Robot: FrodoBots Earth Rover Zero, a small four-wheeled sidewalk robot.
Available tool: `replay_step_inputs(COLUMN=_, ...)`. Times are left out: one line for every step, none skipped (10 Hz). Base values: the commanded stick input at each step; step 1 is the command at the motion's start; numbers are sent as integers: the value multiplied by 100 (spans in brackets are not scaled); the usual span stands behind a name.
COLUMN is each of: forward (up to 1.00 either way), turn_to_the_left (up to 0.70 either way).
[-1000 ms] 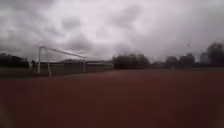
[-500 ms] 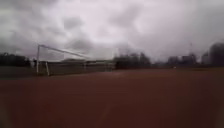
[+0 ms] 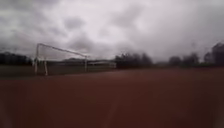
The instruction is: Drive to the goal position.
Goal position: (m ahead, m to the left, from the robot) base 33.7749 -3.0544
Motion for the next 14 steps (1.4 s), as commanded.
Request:
replay_step_inputs(forward=85, turn_to_the_left=0)
replay_step_inputs(forward=85, turn_to_the_left=-25)
replay_step_inputs(forward=85, turn_to_the_left=-31)
replay_step_inputs(forward=85, turn_to_the_left=-34)
replay_step_inputs(forward=85, turn_to_the_left=-34)
replay_step_inputs(forward=85, turn_to_the_left=-34)
replay_step_inputs(forward=85, turn_to_the_left=-34)
replay_step_inputs(forward=85, turn_to_the_left=-34)
replay_step_inputs(forward=85, turn_to_the_left=-34)
replay_step_inputs(forward=85, turn_to_the_left=-34)
replay_step_inputs(forward=85, turn_to_the_left=-34)
replay_step_inputs(forward=85, turn_to_the_left=-34)
replay_step_inputs(forward=85, turn_to_the_left=-28)
replay_step_inputs(forward=85, turn_to_the_left=-27)
